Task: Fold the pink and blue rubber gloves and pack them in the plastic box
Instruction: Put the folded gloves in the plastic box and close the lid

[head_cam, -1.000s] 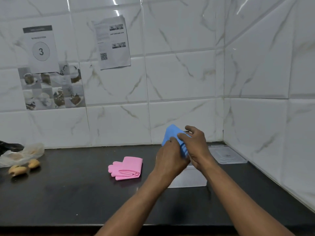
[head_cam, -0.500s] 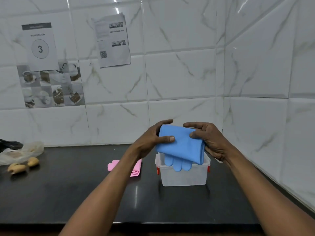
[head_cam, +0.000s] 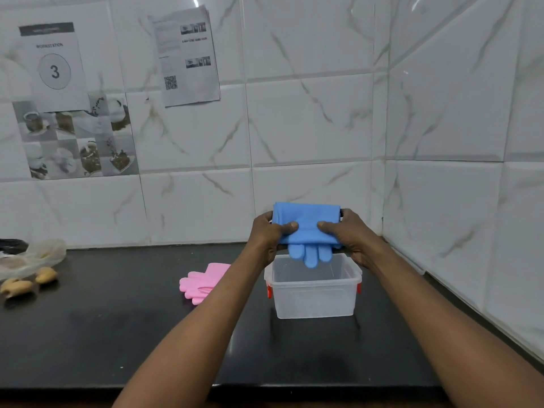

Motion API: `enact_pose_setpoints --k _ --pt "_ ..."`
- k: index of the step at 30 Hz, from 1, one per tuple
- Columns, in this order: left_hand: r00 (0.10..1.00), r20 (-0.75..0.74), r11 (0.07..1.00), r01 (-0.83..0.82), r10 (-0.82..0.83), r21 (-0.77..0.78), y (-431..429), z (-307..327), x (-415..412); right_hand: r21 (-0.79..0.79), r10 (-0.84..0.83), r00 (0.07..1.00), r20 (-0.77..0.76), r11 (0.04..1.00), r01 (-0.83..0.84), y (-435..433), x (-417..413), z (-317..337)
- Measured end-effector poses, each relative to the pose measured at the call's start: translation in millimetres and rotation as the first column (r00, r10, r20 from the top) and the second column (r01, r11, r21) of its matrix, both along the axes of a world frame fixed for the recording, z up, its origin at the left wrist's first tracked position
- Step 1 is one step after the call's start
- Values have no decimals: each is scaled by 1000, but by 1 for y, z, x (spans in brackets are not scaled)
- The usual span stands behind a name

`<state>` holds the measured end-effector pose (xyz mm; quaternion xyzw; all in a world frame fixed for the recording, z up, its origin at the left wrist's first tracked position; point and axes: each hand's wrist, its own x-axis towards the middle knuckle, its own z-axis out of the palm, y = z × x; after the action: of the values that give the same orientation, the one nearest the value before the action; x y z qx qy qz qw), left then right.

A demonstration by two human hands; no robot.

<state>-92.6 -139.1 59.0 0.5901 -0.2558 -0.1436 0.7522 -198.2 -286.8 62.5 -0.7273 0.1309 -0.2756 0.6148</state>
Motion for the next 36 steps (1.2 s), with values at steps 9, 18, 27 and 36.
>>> enact_pose_setpoints --k 9,18,27,36 --pt "999 -26 797 -14 37 604 -21 -41 6 -449 -285 837 -467 892 53 -8 26 -49" --pt "964 181 334 -108 -195 937 -36 -37 3 -747 -475 702 -530 653 -123 3 43 -59" --pt "860 292 -56 -345 -420 937 -46 -37 -13 -735 -522 521 -676 528 -425 -2 61 -60" --pt "569 655 234 -639 -497 732 -39 -27 -10 -943 -574 756 -314 281 -178 7 49 -54"
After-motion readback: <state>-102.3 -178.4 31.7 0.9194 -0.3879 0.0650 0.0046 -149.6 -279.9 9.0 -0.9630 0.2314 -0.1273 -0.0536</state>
